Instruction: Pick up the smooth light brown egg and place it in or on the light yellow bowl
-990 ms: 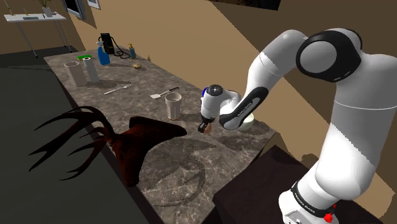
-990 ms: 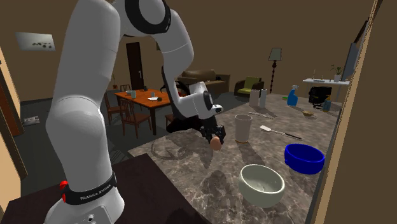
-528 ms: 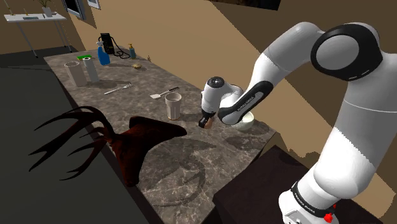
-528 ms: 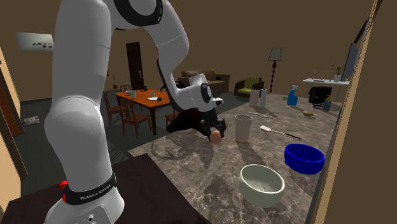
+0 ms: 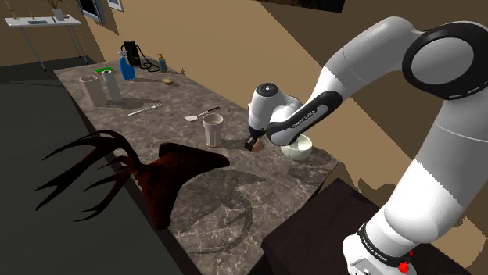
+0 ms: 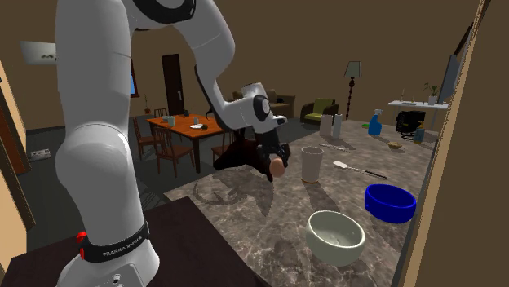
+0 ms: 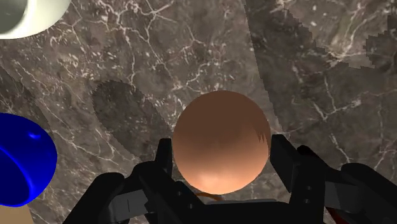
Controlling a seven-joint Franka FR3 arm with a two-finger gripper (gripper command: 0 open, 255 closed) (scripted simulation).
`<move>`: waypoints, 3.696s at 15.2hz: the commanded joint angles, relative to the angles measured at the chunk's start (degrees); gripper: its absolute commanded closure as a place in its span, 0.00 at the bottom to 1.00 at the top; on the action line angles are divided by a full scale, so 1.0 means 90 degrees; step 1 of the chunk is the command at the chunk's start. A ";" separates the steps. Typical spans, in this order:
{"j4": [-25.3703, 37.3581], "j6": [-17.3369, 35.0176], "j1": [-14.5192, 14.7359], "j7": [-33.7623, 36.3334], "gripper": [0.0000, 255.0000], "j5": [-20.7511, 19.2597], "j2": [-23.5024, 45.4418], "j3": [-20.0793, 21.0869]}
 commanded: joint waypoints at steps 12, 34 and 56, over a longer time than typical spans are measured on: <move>-0.0455 0.0131 -0.0791 -0.1888 1.00 0.0961 -0.0727 -0.0279; -0.0212 0.1055 -0.2330 -0.5622 1.00 0.2553 -0.0028 -0.1175; -0.0199 0.1776 -0.2178 -0.5315 0.00 0.2239 0.0705 -0.1395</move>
